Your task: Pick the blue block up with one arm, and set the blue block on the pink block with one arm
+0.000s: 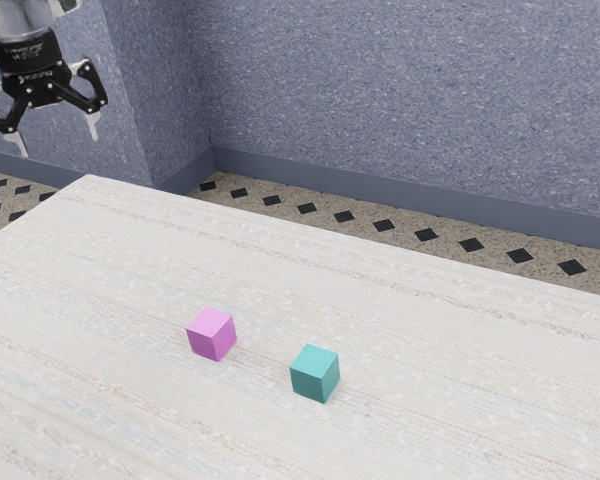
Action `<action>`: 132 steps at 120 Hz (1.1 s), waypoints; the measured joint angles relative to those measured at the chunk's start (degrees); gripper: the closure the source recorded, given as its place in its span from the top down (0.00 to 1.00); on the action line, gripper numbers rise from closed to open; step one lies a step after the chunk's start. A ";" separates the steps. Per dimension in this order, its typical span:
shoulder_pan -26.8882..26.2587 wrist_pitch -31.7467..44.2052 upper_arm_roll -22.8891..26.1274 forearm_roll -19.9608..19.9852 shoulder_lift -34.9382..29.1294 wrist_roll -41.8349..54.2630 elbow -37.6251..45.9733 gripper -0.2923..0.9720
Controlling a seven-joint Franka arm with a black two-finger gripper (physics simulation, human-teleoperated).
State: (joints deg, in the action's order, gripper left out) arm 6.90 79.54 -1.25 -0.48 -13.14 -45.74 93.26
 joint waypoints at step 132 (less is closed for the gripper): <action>-22.96 41.31 2.70 6.40 22.11 15.60 22.75 0.77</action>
State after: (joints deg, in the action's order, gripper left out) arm -16.06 120.84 1.45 5.93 8.97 -30.14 116.01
